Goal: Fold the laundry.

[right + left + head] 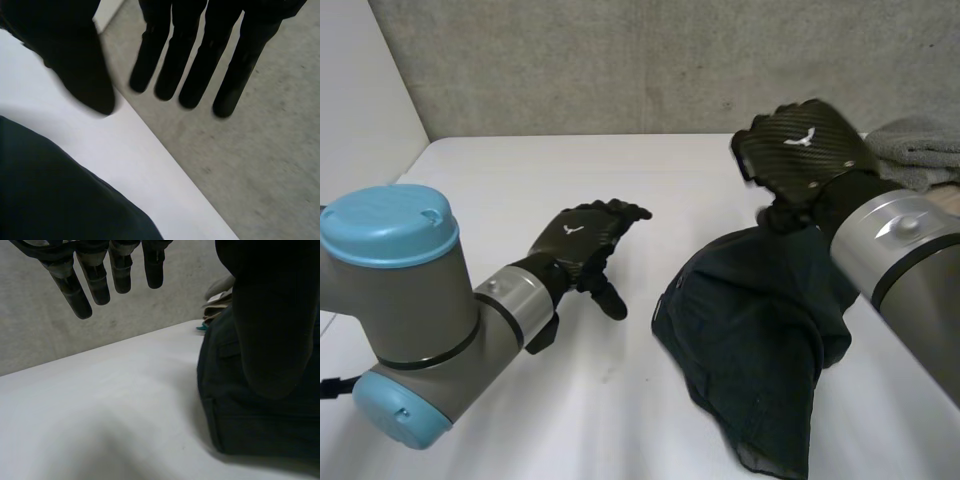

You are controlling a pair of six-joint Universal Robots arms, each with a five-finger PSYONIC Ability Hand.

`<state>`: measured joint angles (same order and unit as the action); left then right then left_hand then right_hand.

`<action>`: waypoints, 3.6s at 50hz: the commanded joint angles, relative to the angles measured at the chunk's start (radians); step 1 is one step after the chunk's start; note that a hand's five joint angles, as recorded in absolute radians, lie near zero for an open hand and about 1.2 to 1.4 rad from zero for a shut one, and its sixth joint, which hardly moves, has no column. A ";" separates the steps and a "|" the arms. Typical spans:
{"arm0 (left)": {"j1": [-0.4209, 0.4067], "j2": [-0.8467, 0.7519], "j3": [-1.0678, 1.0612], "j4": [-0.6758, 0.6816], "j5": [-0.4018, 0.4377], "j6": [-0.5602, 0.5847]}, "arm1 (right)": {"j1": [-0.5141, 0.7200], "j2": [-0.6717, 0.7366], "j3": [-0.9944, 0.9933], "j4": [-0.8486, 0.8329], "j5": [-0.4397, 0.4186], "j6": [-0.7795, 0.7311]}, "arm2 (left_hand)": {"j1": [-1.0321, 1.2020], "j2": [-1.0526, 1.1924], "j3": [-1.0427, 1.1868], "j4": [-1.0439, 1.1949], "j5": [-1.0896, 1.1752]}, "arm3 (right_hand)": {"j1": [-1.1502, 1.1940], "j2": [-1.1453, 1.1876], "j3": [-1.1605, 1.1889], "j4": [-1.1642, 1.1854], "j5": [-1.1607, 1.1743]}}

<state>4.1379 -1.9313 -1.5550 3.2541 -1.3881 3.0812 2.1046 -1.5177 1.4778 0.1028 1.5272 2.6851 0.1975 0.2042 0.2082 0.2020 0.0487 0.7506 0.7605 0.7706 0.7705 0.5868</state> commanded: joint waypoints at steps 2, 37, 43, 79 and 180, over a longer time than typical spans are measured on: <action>-0.099 -0.109 0.113 0.001 0.032 -0.015 | -0.138 -0.035 0.025 -0.018 0.019 0.006 | -0.023 -0.030 -0.034 -0.027 -0.049 | -0.549 -0.559 -0.569 -0.569 -0.559; 0.048 0.107 0.438 0.168 -0.224 0.066 | -0.140 -0.032 0.165 -0.150 -0.024 0.007 | 1.199 1.192 1.188 1.194 1.173 | -0.576 -0.586 -0.596 -0.596 -0.587; -0.066 0.060 0.441 0.165 -0.126 0.073 | -0.144 -0.030 0.165 -0.166 -0.018 0.025 | 1.199 1.192 1.188 1.194 1.173 | -0.576 -0.586 -0.596 -0.596 -0.587; 0.003 0.283 0.021 0.216 -0.042 0.074 | -0.172 -0.015 0.067 -0.071 -0.088 0.022 | -0.023 -0.030 -0.034 -0.027 -0.049 | -0.576 -0.586 -0.596 -0.596 -0.587; 0.200 0.103 -0.154 0.517 0.021 0.280 | 0.009 0.490 -0.157 -0.600 -0.162 -0.073 | 1.199 1.192 1.188 1.194 1.173 | 0.646 0.636 0.626 0.626 0.635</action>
<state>4.3558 -1.8313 -1.4720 3.8159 -1.4548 3.3280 2.1113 -1.0548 1.1827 -0.6631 1.4109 2.6261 1.1621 1.1978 1.1889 1.1985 0.9892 1.1116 1.1775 1.1889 1.1984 1.0037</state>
